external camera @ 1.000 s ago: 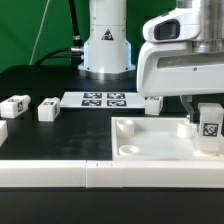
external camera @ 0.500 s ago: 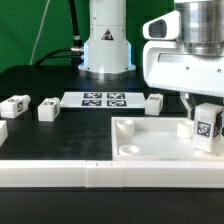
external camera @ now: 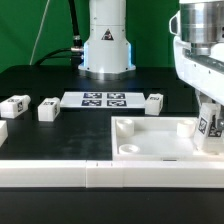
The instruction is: Assemble one leg
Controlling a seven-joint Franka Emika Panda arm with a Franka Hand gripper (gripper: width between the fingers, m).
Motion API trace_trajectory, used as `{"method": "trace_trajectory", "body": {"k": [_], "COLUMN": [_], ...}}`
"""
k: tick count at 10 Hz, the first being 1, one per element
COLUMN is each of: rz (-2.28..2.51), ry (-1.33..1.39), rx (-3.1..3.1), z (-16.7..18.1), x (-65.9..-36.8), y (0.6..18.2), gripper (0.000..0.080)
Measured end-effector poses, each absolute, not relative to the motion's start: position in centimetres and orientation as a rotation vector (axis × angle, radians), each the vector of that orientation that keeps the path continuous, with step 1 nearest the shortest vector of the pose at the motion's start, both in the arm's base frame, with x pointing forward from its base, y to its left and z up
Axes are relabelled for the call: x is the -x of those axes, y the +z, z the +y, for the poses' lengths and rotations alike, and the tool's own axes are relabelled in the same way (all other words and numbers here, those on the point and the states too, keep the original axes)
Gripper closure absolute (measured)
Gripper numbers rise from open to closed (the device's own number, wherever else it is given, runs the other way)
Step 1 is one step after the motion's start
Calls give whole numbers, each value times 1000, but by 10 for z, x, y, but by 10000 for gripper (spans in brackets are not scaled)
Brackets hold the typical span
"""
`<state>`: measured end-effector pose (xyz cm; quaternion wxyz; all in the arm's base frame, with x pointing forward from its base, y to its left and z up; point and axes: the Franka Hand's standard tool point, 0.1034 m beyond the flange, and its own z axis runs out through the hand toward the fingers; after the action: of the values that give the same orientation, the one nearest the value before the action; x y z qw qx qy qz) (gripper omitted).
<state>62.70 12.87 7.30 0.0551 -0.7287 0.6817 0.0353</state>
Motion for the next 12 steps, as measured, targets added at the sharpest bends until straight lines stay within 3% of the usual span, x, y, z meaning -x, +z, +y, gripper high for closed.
{"method": "trace_trajectory", "body": {"k": [1, 2, 3, 5, 12], "rz": [2145, 2118, 2062, 1932, 597], "ry": [116, 114, 112, 105, 7], "rx": [2140, 2165, 2217, 2327, 3003], "z": [130, 130, 130, 131, 125], "x": [-627, -627, -627, -627, -637], "y": [73, 73, 73, 74, 75], "gripper": [505, 430, 430, 180, 151]}}
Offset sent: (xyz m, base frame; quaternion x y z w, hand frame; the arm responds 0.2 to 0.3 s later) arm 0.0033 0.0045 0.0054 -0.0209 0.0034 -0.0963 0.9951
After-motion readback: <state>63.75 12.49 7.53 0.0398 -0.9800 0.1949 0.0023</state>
